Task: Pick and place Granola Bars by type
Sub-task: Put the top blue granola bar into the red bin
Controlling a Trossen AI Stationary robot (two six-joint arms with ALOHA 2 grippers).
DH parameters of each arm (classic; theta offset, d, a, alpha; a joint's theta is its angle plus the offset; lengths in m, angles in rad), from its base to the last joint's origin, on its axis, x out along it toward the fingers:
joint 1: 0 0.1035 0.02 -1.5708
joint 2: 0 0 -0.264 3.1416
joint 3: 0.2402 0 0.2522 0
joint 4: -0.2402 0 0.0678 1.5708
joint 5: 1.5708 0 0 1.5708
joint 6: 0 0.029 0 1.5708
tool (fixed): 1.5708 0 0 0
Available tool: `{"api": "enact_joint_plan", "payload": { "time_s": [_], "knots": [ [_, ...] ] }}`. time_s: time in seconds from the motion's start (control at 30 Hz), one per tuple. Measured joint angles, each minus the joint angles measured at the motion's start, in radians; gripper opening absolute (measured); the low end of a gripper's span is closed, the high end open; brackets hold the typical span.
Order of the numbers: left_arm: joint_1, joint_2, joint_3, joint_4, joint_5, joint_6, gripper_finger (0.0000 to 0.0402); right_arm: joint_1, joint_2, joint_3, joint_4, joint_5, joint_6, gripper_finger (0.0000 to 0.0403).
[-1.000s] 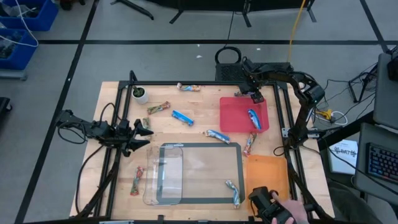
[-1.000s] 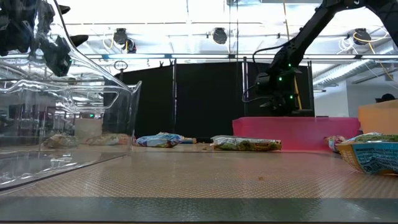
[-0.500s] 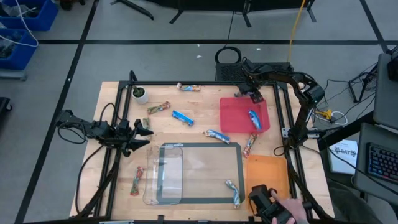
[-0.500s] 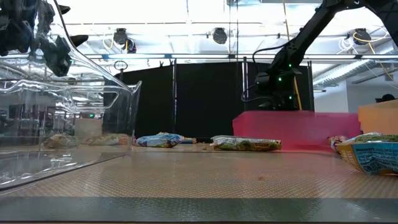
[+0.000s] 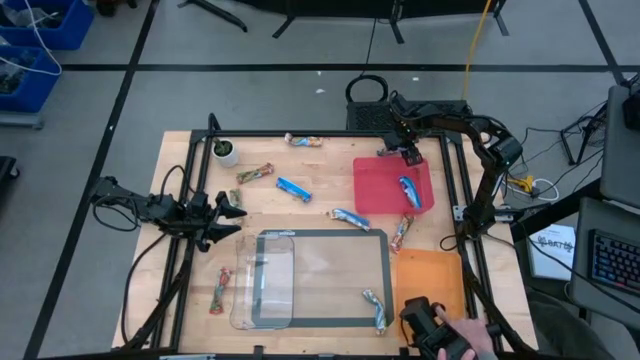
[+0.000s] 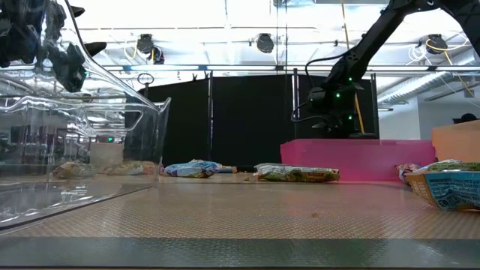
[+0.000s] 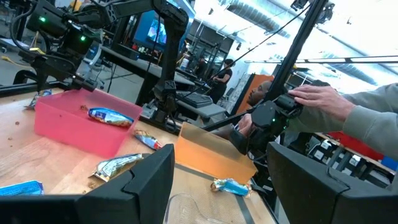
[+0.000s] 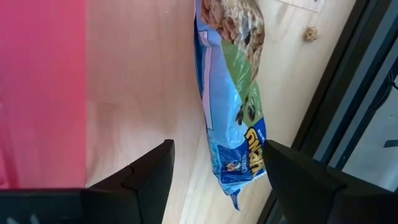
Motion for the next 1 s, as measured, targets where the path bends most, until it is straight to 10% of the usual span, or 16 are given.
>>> {"api": "enact_joint_plan", "payload": {
  "time_s": [1.0],
  "knots": [
    [0.000, 0.000, 0.000, 0.000, 0.000, 0.000, 0.0255, -0.007, 0.053, 0.076, -0.049, -0.051, -0.005, 0.0235]
  ]
}}
